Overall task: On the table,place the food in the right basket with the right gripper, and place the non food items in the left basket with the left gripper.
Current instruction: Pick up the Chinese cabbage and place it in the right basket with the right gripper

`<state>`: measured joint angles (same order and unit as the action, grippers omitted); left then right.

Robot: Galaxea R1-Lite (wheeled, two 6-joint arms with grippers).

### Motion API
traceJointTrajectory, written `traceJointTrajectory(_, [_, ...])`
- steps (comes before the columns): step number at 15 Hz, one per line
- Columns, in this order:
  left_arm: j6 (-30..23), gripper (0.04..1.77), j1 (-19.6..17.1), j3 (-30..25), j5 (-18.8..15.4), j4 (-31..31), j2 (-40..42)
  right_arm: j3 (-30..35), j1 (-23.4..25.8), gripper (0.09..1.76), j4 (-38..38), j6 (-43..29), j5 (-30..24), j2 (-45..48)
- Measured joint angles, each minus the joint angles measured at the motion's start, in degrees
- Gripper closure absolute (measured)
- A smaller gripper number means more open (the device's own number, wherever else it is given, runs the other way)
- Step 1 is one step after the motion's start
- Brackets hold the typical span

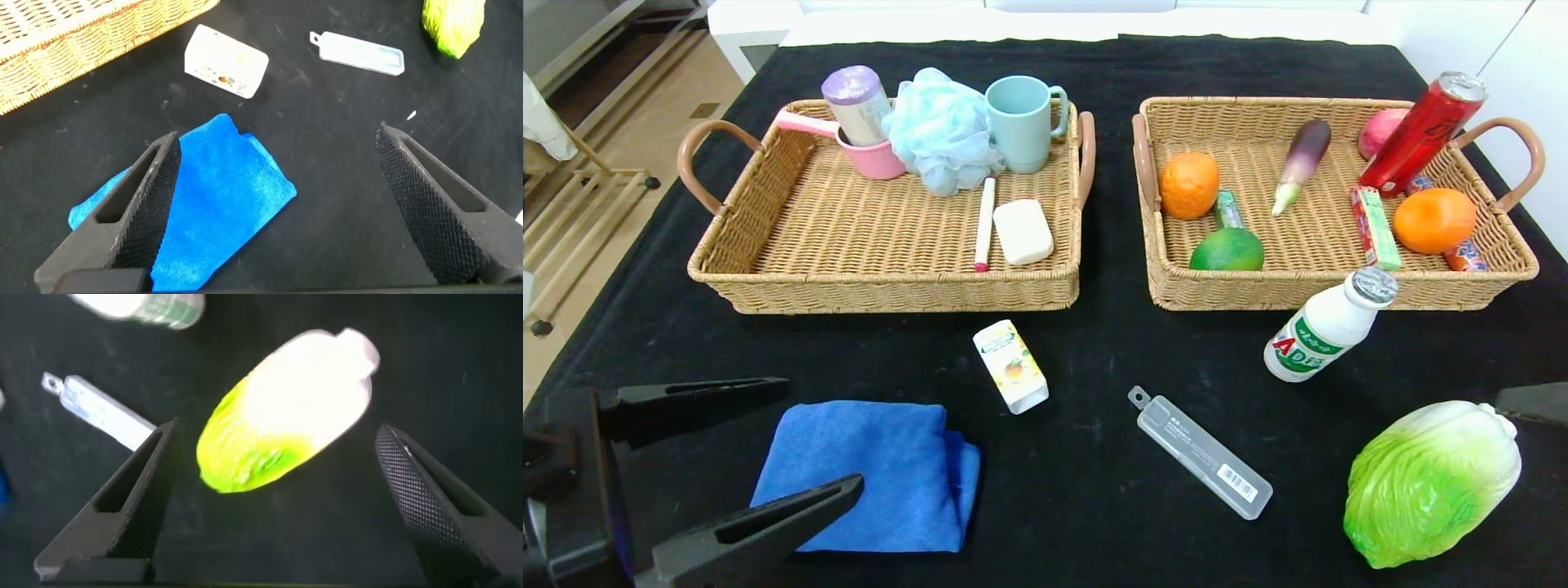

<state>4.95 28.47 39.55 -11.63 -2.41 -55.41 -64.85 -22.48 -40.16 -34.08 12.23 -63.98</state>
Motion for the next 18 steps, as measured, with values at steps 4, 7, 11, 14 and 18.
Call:
traceJointTrajectory(4, [0.20,0.09,0.00,-0.07,0.00,0.00,0.09,-8.94,0.02,0.14,-10.45,-16.43,-0.29,-6.30])
traceJointTrajectory(7, [0.45,0.09,0.00,-0.16,0.00,0.00,0.15,-11.06,1.65,0.14,-11.74,-21.26,-1.87,-10.01])
traceJointTrajectory(11, [0.72,0.09,0.00,-0.38,0.04,0.00,0.17,-9.84,4.21,0.14,-11.82,-24.92,-9.39,-12.24])
traceJointTrajectory(14, [1.24,0.09,0.00,-0.49,0.09,-0.01,0.21,-8.08,5.40,0.14,-11.65,-25.12,-10.47,-12.62])
traceJointTrajectory(18, [1.38,0.09,0.02,-0.60,0.09,-0.01,0.26,-5.90,5.64,0.14,-11.35,-27.45,-11.18,-12.86])
